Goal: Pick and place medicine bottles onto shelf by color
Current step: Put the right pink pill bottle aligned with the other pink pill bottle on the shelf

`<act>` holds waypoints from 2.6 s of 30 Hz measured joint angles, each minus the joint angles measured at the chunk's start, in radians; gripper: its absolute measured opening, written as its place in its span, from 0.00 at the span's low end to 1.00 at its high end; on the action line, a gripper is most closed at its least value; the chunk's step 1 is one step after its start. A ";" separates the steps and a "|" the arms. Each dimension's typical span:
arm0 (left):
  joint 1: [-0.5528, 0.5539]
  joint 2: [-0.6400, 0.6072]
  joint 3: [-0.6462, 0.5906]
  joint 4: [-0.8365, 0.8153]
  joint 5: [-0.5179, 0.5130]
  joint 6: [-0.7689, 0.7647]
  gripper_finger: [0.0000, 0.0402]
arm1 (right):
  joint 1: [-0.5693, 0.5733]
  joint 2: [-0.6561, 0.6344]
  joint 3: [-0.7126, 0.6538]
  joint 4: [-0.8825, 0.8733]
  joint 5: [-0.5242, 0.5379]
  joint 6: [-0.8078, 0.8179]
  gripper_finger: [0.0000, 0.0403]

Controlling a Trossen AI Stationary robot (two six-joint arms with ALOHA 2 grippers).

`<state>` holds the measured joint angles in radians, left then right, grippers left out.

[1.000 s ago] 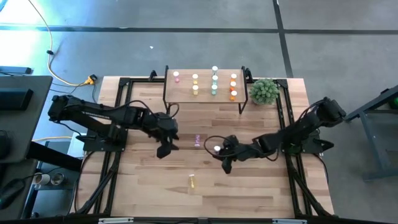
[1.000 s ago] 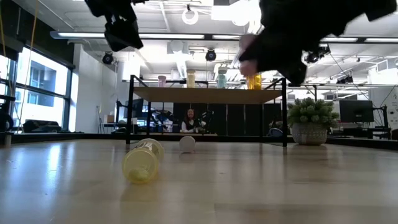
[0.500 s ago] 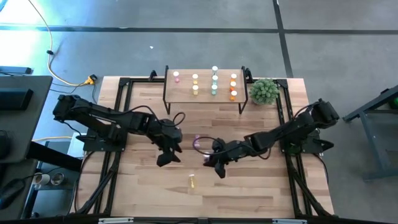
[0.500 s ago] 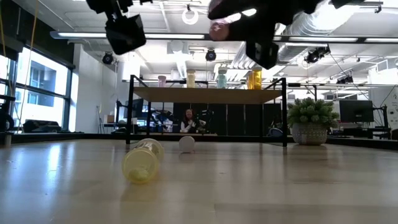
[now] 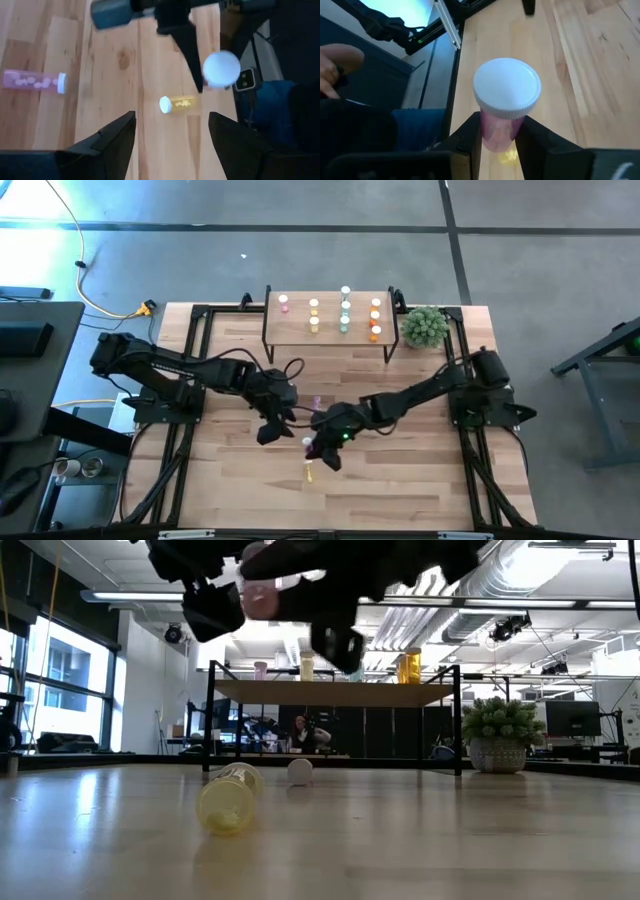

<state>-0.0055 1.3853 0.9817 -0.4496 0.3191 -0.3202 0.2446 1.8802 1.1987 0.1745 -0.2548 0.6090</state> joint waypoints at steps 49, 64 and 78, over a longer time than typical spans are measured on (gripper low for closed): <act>0.059 0.023 0.000 0.058 0.003 0.088 0.59 | -0.142 0.056 0.136 -0.185 -0.089 -0.201 0.21; 0.058 0.024 0.000 0.058 0.000 0.088 0.45 | -0.142 0.056 0.135 -0.185 -0.089 -0.207 0.21; 0.057 0.024 0.000 0.058 0.001 0.095 0.27 | -0.143 0.056 0.135 -0.186 -0.088 -0.210 0.21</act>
<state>0.0513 1.4097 0.9813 -0.3916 0.3199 -0.2249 0.1020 1.9362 1.3342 -0.0113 -0.3428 0.3992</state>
